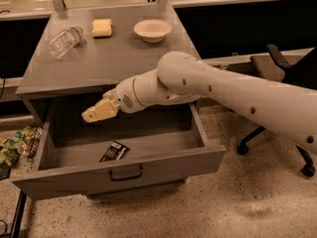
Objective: Place rxbar chocolate into top drawer
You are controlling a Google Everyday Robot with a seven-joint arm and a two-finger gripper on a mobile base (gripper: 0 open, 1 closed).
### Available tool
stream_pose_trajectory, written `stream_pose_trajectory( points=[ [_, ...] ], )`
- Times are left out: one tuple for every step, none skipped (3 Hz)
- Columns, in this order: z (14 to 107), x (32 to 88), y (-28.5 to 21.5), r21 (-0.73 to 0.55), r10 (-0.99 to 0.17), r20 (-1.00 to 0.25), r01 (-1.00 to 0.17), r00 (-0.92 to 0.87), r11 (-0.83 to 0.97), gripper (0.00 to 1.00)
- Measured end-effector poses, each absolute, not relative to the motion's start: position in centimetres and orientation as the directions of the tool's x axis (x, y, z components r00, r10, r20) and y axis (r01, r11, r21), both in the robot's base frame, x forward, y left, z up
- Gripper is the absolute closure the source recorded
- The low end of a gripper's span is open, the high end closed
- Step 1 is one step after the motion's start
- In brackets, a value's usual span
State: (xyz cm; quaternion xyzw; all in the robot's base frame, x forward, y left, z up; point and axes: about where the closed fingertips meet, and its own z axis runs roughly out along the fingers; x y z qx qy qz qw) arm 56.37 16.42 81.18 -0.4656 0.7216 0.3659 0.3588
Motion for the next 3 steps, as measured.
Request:
stream_pose_trajectory(
  points=[
    [87.0, 57.0, 16.8, 0.118, -0.372, -0.905, -0.962, -0.206, 0.246, 0.65],
    [91.0, 58.5, 16.9, 0.026, -0.334, -0.937, -0.975, -0.101, 0.221, 0.89],
    [91.4, 58.6, 17.0, 0.019, -0.331, -0.939, -0.976, -0.092, 0.219, 0.91]
  ],
)
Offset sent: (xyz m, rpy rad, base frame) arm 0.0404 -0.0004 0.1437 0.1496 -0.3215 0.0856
